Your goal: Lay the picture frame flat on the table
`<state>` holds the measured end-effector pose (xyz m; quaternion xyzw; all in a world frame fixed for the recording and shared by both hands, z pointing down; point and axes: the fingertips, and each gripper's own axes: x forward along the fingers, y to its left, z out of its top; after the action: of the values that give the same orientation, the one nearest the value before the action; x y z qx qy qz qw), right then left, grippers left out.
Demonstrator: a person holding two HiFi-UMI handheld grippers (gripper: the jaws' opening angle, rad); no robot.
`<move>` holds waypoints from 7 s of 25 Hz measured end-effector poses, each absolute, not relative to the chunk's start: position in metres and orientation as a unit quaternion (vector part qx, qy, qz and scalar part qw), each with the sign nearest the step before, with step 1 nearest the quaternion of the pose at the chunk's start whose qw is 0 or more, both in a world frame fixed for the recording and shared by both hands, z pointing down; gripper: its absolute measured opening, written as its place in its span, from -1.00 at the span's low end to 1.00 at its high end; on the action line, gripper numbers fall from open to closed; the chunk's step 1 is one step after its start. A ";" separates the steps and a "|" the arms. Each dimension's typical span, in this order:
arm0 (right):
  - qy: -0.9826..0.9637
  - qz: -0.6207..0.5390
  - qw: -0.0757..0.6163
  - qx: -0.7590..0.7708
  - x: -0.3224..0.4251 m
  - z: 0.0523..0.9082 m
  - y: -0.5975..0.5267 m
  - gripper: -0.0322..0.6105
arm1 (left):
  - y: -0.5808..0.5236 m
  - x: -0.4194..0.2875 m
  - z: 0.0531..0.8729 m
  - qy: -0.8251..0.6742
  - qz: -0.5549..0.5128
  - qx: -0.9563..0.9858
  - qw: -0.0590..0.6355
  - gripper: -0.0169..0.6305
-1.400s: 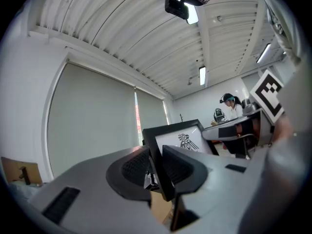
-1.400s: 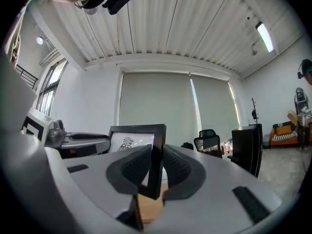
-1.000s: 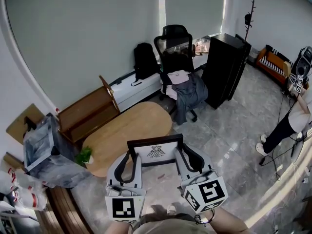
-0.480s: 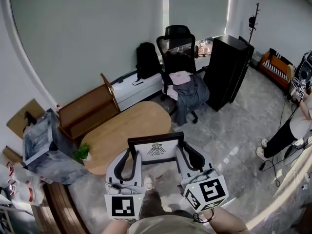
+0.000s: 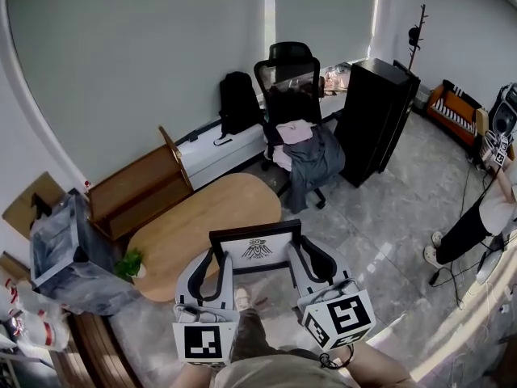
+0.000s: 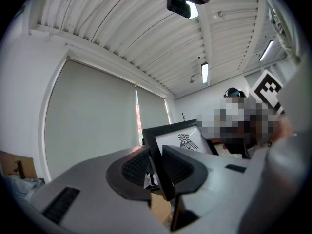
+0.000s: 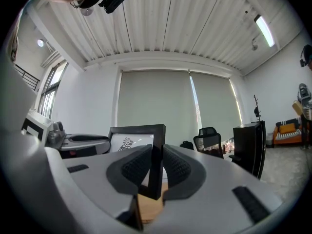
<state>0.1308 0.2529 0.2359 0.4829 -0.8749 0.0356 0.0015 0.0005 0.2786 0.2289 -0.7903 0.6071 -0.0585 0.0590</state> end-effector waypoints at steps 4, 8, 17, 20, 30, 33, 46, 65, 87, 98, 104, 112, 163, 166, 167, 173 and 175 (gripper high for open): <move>-0.874 0.036 0.008 0.485 0.121 0.244 0.217 -0.73 | 0.242 -0.010 0.238 0.604 -0.059 -0.793 0.052 -0.69; -0.870 0.041 0.014 0.491 0.106 0.250 0.173 -0.73 | 0.197 -0.025 0.245 0.599 -0.060 -0.797 0.041 -0.69; -0.862 0.065 0.034 0.502 0.054 0.261 0.049 -0.73 | 0.067 -0.077 0.255 0.583 -0.082 -0.808 0.023 -0.69; -0.859 0.069 0.037 0.507 0.035 0.259 0.005 -0.73 | 0.021 -0.096 0.254 0.578 -0.084 -0.812 0.016 -0.69; -0.847 0.067 0.038 0.525 -0.011 0.249 -0.119 -0.73 | -0.103 -0.143 0.243 0.562 -0.078 -0.823 0.014 -0.69; -0.845 0.065 0.039 0.530 -0.018 0.247 -0.140 -0.73 | -0.123 -0.150 0.243 0.560 -0.076 -0.825 0.015 -0.69; -0.851 0.078 0.057 0.516 -0.012 0.261 -0.199 -0.73 | -0.179 -0.143 0.258 0.571 -0.083 -0.817 0.001 -0.69; -0.842 0.187 0.130 0.489 0.003 0.402 -0.335 -0.73 | -0.310 -0.129 0.401 0.592 -0.140 -0.784 -0.122 -0.69; -0.789 0.329 0.259 0.449 -0.001 0.736 -0.353 -0.73 | -0.334 -0.134 0.735 0.562 -0.216 -0.739 -0.302 -0.73; -0.756 0.380 0.310 0.434 -0.009 0.892 -0.324 -0.73 | -0.304 -0.143 0.896 0.553 -0.243 -0.698 -0.384 -0.73; -0.746 0.387 0.341 0.422 -0.011 0.954 -0.313 -0.72 | -0.294 -0.144 0.958 0.543 -0.261 -0.682 -0.414 -0.73; -0.732 0.389 0.369 0.420 -0.011 1.003 -0.304 -0.72 | -0.284 -0.143 0.996 0.536 -0.275 -0.675 -0.427 -0.73; -0.879 0.148 0.152 0.427 -0.018 0.392 -0.260 -0.88 | -0.244 -0.150 0.411 0.583 -0.128 -0.793 -0.125 -0.91; -0.887 0.133 0.129 0.422 -0.015 0.354 -0.244 -0.88 | -0.228 -0.149 0.379 0.583 -0.112 -0.797 -0.114 -0.91; -0.889 0.130 0.120 0.422 -0.012 0.343 -0.239 -0.88 | -0.222 -0.147 0.369 0.582 -0.109 -0.798 -0.109 -0.91; -0.902 0.112 0.078 0.410 -0.006 0.289 -0.211 -0.89 | -0.197 -0.140 0.313 0.578 -0.100 -0.809 -0.047 -0.91; -0.905 0.098 0.075 0.408 -0.003 0.273 -0.205 -0.89 | -0.190 -0.134 0.295 0.573 -0.107 -0.812 -0.007 -0.91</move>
<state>-0.0034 -0.2053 0.2733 0.4080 -0.9047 0.0977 0.0746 -0.1345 -0.1900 0.2950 -0.8125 0.5730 -0.1072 -0.0071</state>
